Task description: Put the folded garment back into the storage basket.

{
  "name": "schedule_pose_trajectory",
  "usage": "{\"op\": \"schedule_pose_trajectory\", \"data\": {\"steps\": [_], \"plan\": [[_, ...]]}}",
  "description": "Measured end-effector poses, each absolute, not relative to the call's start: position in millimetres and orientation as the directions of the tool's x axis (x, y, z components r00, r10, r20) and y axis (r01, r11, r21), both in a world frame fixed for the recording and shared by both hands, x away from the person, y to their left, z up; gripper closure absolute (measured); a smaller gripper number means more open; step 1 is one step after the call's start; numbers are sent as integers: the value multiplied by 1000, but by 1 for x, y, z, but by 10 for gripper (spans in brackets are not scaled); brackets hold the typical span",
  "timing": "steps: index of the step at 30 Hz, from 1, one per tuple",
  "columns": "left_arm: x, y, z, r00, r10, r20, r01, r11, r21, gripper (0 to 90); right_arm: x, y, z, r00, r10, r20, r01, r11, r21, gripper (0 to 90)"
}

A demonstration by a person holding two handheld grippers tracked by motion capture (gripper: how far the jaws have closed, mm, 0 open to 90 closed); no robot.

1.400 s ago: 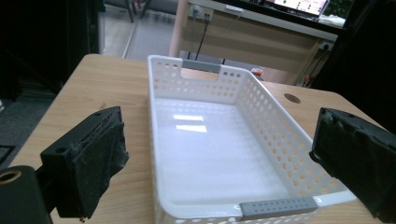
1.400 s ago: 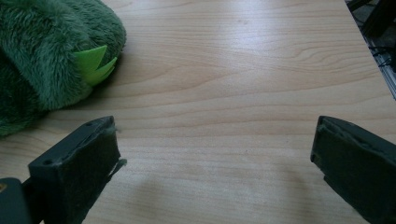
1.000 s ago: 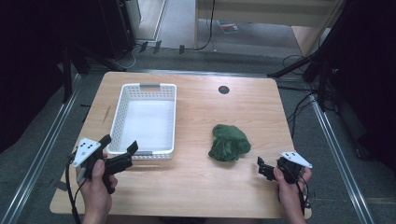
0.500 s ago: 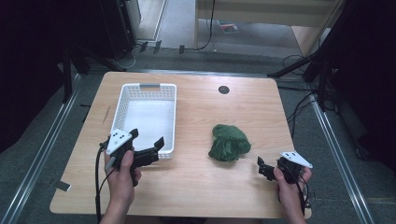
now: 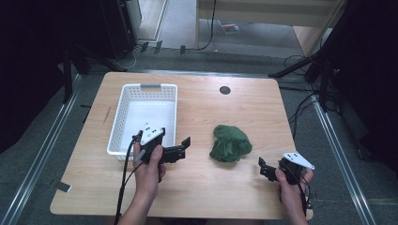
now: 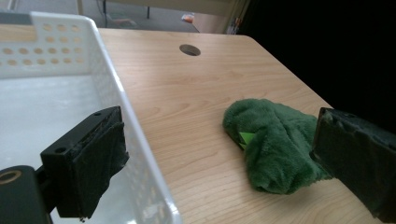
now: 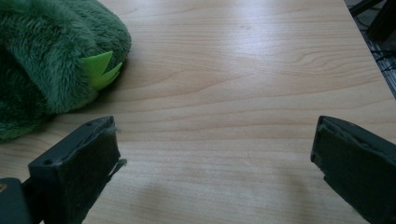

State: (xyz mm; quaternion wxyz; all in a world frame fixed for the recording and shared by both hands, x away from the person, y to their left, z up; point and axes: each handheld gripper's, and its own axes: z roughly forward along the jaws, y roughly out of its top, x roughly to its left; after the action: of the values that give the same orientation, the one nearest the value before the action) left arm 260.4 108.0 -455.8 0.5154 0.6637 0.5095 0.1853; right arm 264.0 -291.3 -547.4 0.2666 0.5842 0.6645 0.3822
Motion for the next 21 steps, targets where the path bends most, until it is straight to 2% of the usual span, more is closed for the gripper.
{"op": "schedule_pose_trajectory", "data": {"steps": [10,21], "plan": [[277,66,-464,437,859,-267,535,-10,845,37,261,-292,-546,-188,978,94,513,17,858,33],[290,22,-479,473,845,-250,583,-88,808,37,262,-292,-546,-166,981,98,521,3,854,33]]}}
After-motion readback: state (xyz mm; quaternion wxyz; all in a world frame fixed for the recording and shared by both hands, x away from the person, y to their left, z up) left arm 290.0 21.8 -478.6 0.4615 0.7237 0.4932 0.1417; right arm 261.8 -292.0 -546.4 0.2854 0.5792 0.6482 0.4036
